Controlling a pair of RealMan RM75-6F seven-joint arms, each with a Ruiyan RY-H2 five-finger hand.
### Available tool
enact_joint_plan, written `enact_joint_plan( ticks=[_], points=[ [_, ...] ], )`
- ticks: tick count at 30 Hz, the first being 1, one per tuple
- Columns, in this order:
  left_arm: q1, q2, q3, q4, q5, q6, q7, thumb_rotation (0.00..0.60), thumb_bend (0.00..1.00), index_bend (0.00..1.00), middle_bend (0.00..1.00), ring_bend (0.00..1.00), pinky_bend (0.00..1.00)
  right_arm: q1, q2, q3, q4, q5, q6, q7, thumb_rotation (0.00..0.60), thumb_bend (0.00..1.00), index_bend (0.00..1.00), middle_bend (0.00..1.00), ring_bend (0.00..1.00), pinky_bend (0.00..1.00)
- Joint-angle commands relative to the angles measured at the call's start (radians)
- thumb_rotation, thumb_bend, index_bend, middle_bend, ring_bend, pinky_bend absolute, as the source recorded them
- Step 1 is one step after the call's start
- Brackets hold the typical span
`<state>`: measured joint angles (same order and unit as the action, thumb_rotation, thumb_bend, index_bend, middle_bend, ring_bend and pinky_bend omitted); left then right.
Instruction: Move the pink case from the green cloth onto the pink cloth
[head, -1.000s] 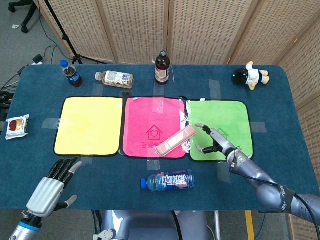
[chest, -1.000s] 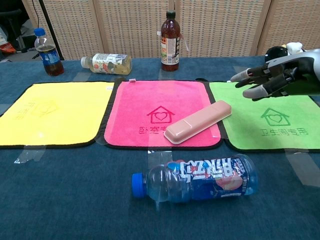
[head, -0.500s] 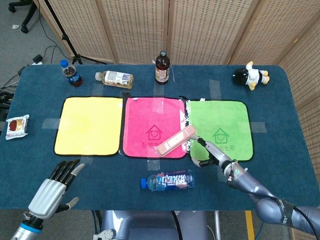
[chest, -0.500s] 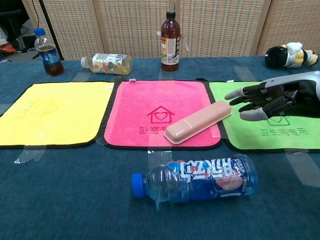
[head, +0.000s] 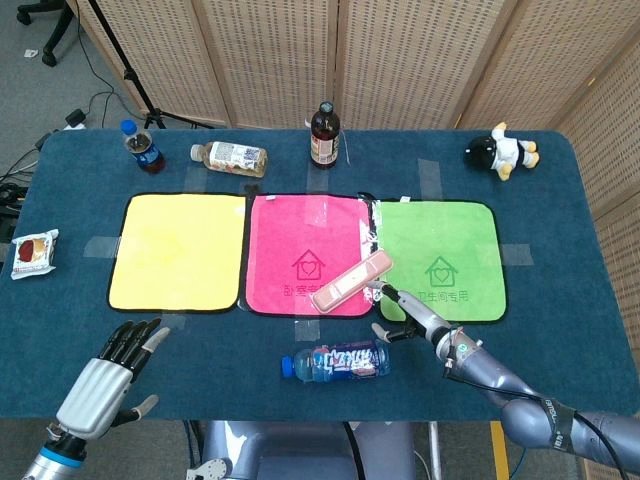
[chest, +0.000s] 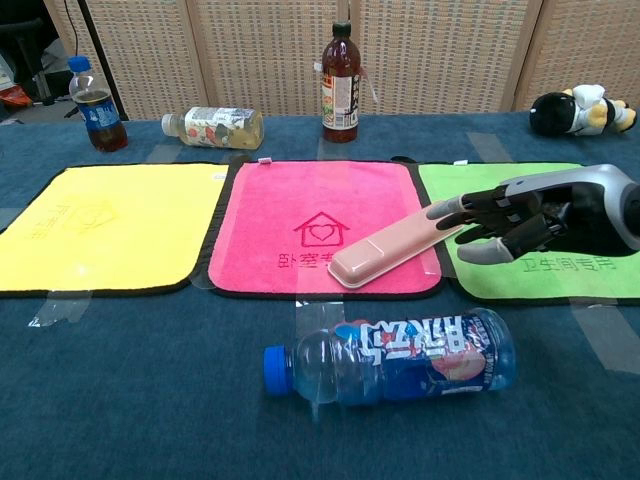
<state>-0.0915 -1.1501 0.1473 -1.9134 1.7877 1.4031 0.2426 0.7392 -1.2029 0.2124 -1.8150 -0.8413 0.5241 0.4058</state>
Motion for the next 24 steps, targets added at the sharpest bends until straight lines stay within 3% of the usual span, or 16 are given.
enact_joint_plan(
  ticks=[1,24],
  points=[
    [0.001,0.001,0.001,0.000,0.003,0.002,-0.002,0.600,0.21,0.00,0.00,0.00,0.02,0.011,-0.009,-0.001,-0.004,0.008,0.000,-0.010,0.600,0.52,0.06,0.00,0.00,0.00],
    [-0.001,-0.001,0.008,0.001,0.010,-0.011,-0.002,0.600,0.21,0.00,0.00,0.00,0.02,0.147,-0.110,-0.004,0.083,0.128,-0.039,-0.072,0.600,0.52,0.06,0.00,0.00,0.00]
  ],
)
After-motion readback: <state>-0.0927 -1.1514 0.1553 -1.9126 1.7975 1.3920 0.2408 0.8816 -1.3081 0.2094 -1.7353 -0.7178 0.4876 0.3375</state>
